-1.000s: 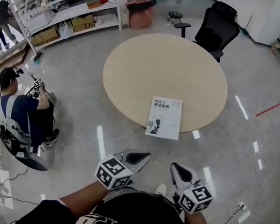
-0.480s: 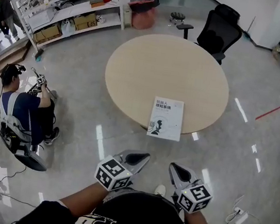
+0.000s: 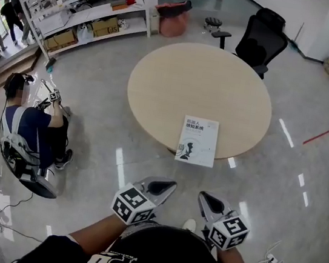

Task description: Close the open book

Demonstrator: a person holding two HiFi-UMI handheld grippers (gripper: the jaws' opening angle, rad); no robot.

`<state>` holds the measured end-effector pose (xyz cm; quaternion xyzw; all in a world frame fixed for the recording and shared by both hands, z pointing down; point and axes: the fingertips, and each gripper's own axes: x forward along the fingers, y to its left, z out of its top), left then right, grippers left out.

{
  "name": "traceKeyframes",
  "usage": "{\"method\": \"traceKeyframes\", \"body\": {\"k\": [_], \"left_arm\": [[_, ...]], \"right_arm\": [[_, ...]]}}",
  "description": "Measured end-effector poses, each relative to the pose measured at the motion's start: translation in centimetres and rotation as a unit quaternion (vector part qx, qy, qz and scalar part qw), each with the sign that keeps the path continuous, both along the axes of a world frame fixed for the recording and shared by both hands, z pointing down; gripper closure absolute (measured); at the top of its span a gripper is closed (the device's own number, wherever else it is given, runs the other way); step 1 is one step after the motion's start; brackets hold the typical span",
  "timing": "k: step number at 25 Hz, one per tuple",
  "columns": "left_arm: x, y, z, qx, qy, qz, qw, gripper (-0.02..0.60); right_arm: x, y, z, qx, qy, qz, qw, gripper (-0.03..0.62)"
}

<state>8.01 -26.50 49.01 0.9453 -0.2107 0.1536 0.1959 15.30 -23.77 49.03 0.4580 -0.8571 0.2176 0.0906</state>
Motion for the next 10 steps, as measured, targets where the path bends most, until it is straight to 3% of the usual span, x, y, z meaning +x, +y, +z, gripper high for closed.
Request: {"method": "traceKeyframes", "body": {"k": [10], "left_arm": [[1.2,0.0,0.6,0.001,0.000,0.008,1.0000,0.574]], "right_arm": [[0.7,0.1,0.9,-0.003,-0.003,0.002,1.000,0.586]]}}
